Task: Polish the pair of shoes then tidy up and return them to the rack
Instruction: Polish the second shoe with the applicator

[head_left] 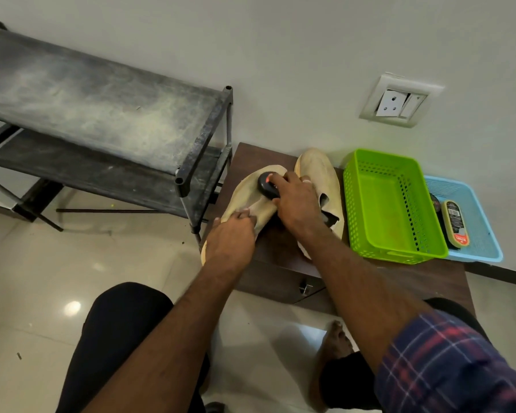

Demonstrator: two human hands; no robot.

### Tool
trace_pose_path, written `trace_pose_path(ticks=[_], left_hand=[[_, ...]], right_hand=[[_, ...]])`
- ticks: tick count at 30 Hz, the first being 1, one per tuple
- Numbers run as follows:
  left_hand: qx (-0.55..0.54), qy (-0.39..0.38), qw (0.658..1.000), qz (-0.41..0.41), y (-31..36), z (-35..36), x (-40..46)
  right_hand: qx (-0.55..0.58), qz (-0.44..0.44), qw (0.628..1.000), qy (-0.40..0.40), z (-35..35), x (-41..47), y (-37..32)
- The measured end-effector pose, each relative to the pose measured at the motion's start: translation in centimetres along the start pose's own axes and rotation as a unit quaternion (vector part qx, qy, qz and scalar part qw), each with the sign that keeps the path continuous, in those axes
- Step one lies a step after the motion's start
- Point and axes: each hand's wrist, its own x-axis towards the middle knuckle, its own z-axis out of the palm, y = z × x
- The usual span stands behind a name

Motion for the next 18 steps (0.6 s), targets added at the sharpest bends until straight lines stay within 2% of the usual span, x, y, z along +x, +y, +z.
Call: trace_pose_path(ticks=[3, 6, 8, 11, 13, 16, 18], left_hand=[[-0.029, -0.050, 0.998, -0.007, -0.1, -1.2, -0.5], [-0.024, -0.060, 0.998, -0.012, 0.1, -2.1, -1.1], [-0.025, -0.033, 0.999, -0.026, 0.6, -2.2, -1.3], [-0.028, -0.022, 0.998, -0.046, 1.1, -2.5, -1.4], [-0.056, -0.018, 0.997, -0.053, 1.2, -2.8, -1.6], [-0.079, -0.031, 0.994, -0.063, 1.0, -3.4, -2.0], [-0.076, -0.040, 0.994, -0.065, 0.7, -3.3, -2.1]], right_hand=[[0.025, 0.029, 0.999, 0.038, -0.4, 0.7, -1.0], [0.116, 0.062, 0.987, 0.098, -1.4, -1.9, -1.7], [0.133, 0.020, 0.987, 0.082, -1.3, -4.3, -2.0], [0.124, -0.025, 0.992, 0.011, 0.2, -5.5, -1.7], [0.101, -0.006, 0.995, -0.005, 0.7, -4.4, -1.1], [-0.039, -0.016, 0.998, 0.043, 0.0, -1.8, -0.8], [-0.062, 0.001, 0.997, 0.047, -1.1, 0.2, -0.6]])
